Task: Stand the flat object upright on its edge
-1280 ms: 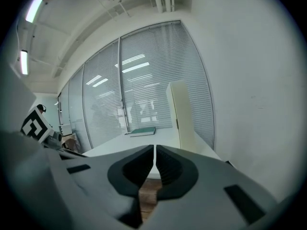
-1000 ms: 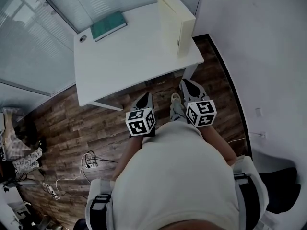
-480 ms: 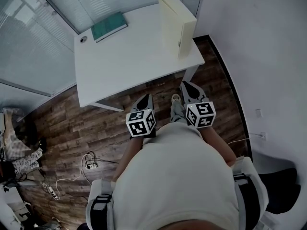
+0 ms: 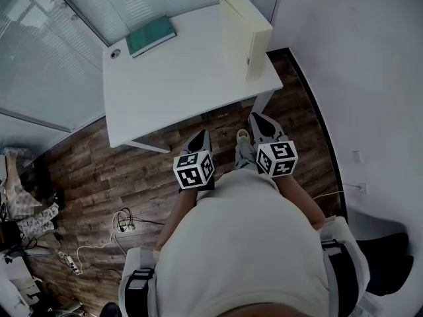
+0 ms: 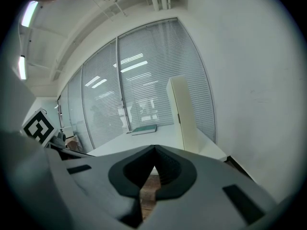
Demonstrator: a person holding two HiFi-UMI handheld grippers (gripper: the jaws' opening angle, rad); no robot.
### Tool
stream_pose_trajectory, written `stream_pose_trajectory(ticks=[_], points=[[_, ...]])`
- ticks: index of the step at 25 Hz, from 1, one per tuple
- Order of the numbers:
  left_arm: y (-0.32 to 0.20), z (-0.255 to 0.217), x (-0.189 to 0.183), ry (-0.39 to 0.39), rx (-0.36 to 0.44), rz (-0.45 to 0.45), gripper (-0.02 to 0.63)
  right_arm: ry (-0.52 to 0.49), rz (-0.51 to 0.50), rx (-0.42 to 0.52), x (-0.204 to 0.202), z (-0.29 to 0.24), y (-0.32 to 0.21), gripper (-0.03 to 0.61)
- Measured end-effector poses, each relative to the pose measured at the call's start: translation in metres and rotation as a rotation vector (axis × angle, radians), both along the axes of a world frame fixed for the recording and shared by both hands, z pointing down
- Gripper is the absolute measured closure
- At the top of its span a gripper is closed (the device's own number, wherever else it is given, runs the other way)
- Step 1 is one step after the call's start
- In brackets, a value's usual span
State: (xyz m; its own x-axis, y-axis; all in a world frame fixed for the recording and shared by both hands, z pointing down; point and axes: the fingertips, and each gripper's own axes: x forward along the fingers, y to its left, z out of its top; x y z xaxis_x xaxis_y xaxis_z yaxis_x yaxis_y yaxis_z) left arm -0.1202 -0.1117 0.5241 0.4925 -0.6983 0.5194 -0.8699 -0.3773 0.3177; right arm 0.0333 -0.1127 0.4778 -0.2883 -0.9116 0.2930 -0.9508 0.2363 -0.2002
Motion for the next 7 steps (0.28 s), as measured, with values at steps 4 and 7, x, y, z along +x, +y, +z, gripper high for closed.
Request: stream_pose_trajectory(ticks=[4,7], points=[[0.0006,-0.0007,0.0016,0.002,-0.001,-0.003,0.594,-0.004,0.003,0.001,0.0027,-0.0008,0.0005,0.56],[0.0014,-0.0009,0.0027,0.001,0.0,-0.001,0.594,-0.008,0.008,0.0,0.0045,-0.0007,0.0011,0.56]])
